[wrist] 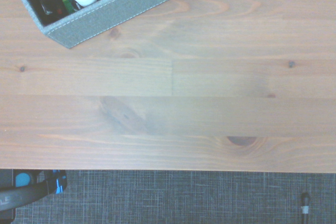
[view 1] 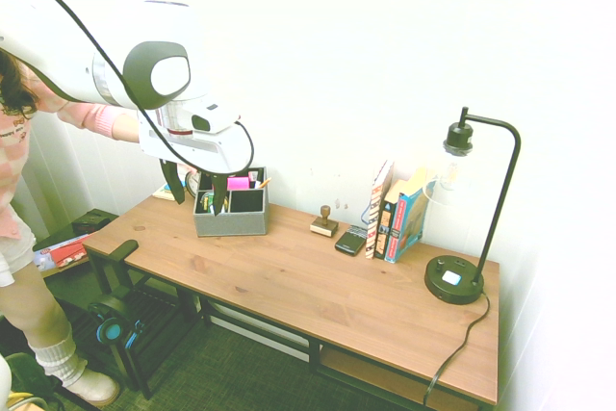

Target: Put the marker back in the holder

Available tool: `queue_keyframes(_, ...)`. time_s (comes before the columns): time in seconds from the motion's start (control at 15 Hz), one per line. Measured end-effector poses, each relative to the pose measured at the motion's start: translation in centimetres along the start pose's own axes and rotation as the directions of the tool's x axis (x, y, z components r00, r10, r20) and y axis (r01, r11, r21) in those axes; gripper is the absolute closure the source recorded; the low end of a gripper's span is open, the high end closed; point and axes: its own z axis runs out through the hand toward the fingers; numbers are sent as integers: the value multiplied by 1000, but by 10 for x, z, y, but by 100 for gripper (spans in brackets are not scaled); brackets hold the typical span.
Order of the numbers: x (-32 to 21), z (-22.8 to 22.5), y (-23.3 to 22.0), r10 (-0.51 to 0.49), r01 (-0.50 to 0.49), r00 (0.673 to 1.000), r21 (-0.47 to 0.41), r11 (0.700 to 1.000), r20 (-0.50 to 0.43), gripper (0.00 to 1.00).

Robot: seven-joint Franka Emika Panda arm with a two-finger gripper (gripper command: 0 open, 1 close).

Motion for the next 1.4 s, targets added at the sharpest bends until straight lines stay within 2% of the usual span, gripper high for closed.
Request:
queue_keyframes(0.13, 1, 1, 0, -18, 18, 1000, -1, 1000, -3, 0)
queue_keyframes(0.33, 27, 9, 13, -141, 142, 989, 3, 990, -35, 0)
queue_keyframes(0.53, 71, 37, 43, -254, 253, 967, -31, 967, -21, 0)
queue_keyframes(0.73, 111, 73, 64, -329, 327, 943, -49, 944, -52, 0)
queue_keyframes(1.0, 140, 130, 77, -393, 390, 918, -53, 919, -59, 0)
queue_keyframes(1.2, 160, 159, 79, -397, 395, 916, -44, 918, -55, 0)
queue_keyframes(1.27, 167, 168, 79, -392, 390, 918, -45, 920, -57, 100)
queue_keyframes(1.4, 178, 187, 78, -380, 378, 924, -44, 925, -41, 100)
